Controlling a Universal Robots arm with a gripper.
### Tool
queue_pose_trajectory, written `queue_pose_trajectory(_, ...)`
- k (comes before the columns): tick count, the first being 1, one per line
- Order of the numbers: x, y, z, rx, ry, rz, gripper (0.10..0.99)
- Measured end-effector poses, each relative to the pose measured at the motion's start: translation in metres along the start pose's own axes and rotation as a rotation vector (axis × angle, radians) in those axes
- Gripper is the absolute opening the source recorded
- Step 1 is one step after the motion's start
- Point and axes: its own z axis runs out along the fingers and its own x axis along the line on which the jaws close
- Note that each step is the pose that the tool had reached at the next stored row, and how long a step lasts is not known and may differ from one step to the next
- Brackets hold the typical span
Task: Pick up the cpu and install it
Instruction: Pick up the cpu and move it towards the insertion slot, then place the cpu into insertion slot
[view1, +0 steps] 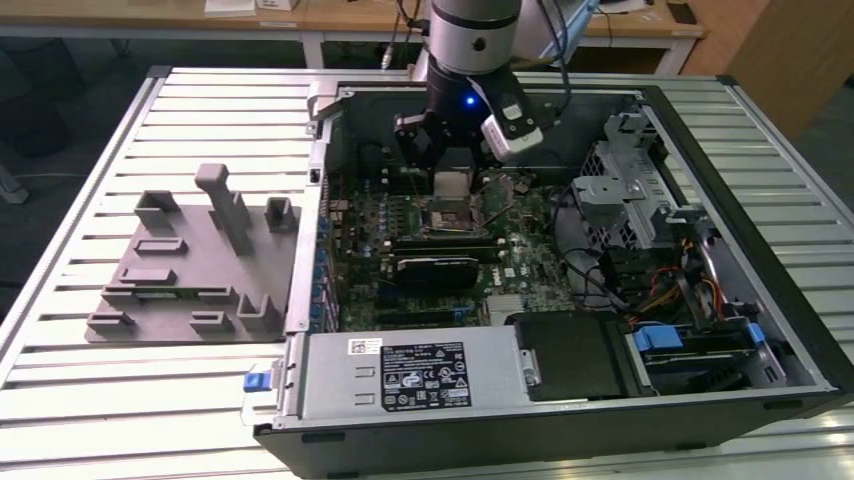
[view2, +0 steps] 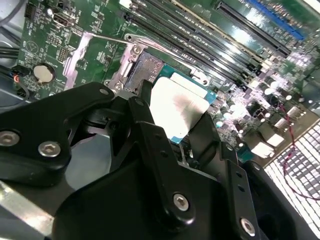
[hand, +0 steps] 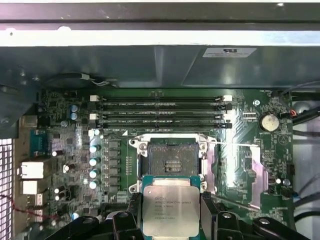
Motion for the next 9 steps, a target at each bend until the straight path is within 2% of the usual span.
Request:
queue_pose_trajectory(4, -0.0007, 0.0009, 0.0066, 0.0, 0.0012, -0.001, 0.545)
queue_pose_trajectory(9, -0.0009, 0.0009, 0.0067, 0.0, 0.0013, -0.001, 0.545)
